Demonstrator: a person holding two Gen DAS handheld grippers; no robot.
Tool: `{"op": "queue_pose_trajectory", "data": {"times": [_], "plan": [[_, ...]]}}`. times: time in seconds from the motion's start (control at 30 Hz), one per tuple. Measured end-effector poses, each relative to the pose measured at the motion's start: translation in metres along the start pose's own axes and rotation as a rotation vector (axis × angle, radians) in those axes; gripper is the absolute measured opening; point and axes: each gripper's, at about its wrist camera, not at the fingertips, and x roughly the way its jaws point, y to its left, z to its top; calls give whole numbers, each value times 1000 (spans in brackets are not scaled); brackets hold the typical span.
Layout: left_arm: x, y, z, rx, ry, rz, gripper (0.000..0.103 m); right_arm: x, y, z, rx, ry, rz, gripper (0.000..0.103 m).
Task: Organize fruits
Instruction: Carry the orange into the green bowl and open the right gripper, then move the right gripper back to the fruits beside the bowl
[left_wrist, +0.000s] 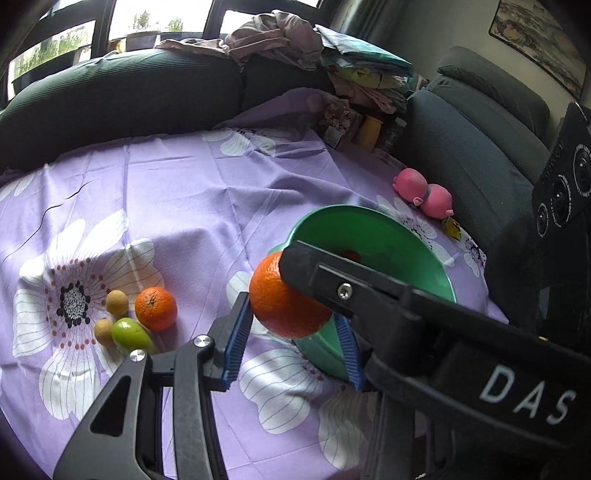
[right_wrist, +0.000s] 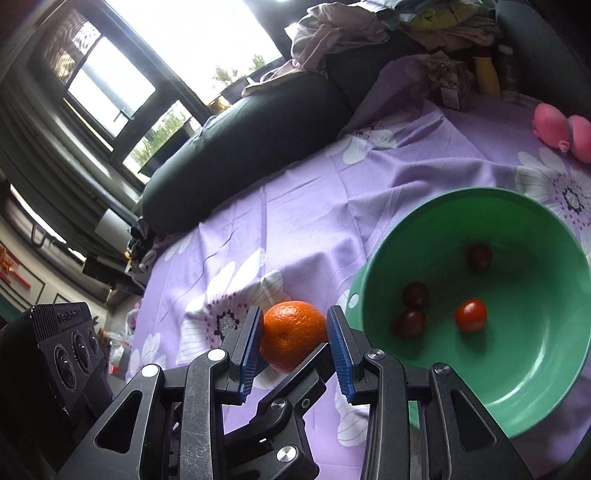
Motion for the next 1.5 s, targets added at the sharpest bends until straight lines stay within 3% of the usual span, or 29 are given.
{"op": "queue_pose_trajectory", "data": {"times": [0.13,0.3,0.47,0.8,1.27,1.5], "plan": [[11,-28,11,116,10,-48,45,-23,-25,5,75,-74,-9,40],[35,-49,11,145,39,-122,45,-36,-50,7,157,-122,-85,40],[59,-59,4,149,95,-154,45,-32,-74,6,230,-96,-155,40],[77,-59,-5,126,147,-150,45,-16,-92,4,288,-25,-177,40],[65,-52,-6,110,155,-177,49,-16,-91,4,297,-29,-169,40],[5,-8,-7,9,43,-107,58,-24,-73,7,212,-101,-156,39]]}}
